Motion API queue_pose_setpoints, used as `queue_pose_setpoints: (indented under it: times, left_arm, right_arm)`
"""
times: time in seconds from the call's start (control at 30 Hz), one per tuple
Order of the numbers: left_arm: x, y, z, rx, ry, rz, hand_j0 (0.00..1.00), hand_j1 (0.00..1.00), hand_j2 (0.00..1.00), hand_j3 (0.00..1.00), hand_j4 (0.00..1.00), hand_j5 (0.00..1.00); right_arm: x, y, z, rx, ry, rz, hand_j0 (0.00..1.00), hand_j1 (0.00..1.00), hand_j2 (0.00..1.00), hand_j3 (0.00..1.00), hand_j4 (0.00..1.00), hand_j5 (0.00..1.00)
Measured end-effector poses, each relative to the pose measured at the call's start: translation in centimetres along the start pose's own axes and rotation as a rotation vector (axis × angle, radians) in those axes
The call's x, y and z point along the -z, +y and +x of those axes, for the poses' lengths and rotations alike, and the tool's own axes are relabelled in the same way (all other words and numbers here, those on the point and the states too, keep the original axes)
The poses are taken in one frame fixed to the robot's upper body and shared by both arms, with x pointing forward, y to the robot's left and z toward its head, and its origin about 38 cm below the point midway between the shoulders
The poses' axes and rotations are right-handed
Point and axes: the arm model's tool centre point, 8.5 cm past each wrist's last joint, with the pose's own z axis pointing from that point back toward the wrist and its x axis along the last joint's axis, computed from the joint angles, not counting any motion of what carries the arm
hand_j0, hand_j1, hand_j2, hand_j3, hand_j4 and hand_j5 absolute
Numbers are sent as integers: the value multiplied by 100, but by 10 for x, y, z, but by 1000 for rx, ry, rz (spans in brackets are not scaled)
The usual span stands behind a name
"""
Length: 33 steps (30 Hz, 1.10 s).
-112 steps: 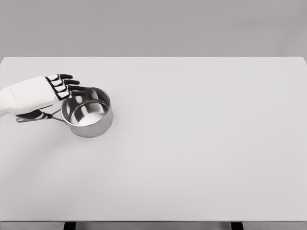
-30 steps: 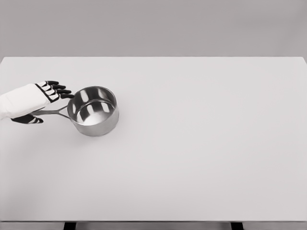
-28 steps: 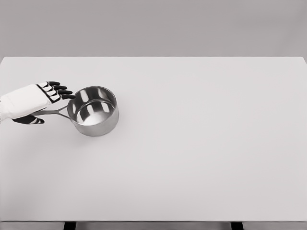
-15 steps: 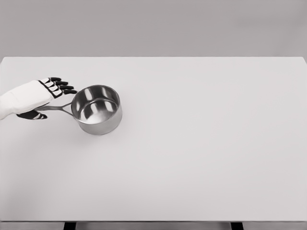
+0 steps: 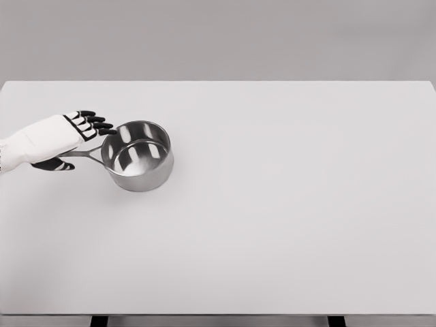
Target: Rotate pot handle
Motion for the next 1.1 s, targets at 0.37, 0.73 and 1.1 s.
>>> queue_pose_setpoints:
  times: [0.37,0.73,1.1]
  left_arm:
    - [10,17,27,2,-89,55,100,100,100,100,100,100]
    - [-10,66,28,16,-104,139,100,100,100,100,100,100]
    - [-18,87,4,38,-25,185,100,100,100,100,100,100]
  right_arm:
    - [0,0,0,0,0,0,100,100,100,100,100,100]
    - [0,0,0,0,0,0,100,100,100,100,100,100]
    - [0,0,0,0,0,0,100,100,100,100,100,100]
